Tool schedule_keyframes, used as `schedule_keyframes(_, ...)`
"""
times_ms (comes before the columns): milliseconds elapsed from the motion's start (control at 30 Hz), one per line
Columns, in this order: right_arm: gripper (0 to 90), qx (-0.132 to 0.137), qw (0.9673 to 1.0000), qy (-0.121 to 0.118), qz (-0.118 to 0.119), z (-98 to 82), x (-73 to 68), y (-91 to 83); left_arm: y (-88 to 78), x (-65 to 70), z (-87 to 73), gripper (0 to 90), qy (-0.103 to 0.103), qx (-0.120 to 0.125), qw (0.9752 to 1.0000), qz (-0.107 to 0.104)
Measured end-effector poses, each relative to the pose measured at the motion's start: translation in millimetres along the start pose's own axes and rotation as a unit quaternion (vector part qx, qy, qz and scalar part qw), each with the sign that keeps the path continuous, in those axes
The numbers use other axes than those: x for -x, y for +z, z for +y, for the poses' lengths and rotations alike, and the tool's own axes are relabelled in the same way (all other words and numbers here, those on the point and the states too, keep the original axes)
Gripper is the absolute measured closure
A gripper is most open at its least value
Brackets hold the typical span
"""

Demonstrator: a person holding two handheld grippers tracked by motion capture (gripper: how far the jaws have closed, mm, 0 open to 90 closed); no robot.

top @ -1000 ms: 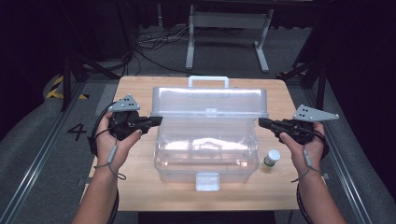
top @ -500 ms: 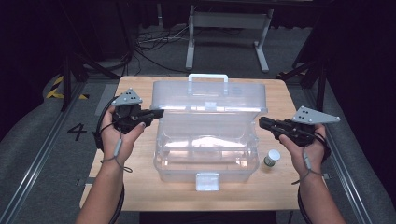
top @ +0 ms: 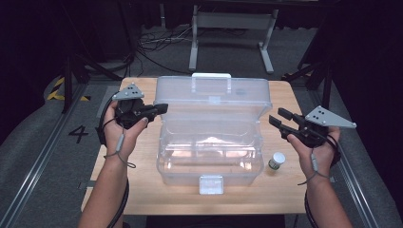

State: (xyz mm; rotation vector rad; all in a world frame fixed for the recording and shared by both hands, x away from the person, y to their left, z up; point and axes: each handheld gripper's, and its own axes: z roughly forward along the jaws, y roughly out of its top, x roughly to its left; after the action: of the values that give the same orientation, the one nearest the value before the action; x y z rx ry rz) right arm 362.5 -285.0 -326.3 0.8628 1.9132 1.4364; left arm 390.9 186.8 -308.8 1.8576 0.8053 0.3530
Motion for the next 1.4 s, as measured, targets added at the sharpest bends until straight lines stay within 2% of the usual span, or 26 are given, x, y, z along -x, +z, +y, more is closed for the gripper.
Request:
schedule_keyframes(267, 51.9, 0.005, 0.9999, -0.014, -0.009, 15.3, -3.0, 16.7, 1.2, -1.3, 1.7, 90.0, 0.002, 0.001, 1.0, -0.001)
schedule_keyframes(533, 53.7, -0.002, 0.9997, -0.02, -0.013, 17.9, -5.2, 33.0, 0.2, 0.2, 0.4, 89.9, 0.006, -0.002, 1.0, -0.005)
schedule_keyframes(567, 56.2, -0.004, 0.9994, -0.024, -0.022, 18.0, -5.1, 35.6, -0.4, 0.6, 0.4, 89.9, 0.007, -0.002, 0.9999, -0.009)
schedule_keyframes(667, 62.1, 0.003, 0.9996, -0.016, -0.025, 18.0, -2.6, 35.1, -3.0, 3.3, 0.1, 89.6, 0.01, -0.007, 0.9998, -0.015)
schedule_keyframes(800, 63.2, 0.003, 0.9996, -0.011, -0.024, 19.0, -1.3, 35.0, -5.8, 4.7, -0.4, 88.1, 0.009, -0.007, 0.9998, -0.013)
schedule_keyframes(1033, 67.2, 0.006, 0.9989, -0.021, -0.042, 21.4, -4.1, 34.3, -7.5, 7.0, -3.0, 86.7, 0.013, -0.015, 0.9997, -0.012)
schedule_keyframes(1200, 75.2, 0.017, 0.9994, -0.005, -0.03, 26.0, 1.3, 31.1, -11.5, 5.5, -6.1, 87.1, 0.01, -0.014, 0.9998, -0.007)
schedule_keyframes(1400, 77.6, 0.002, 0.9991, -0.02, -0.039, 32.8, 4.4, 36.6, -22.5, 2.9, -12.3, 87.5, -0.001, -0.013, 0.9999, 0.004)
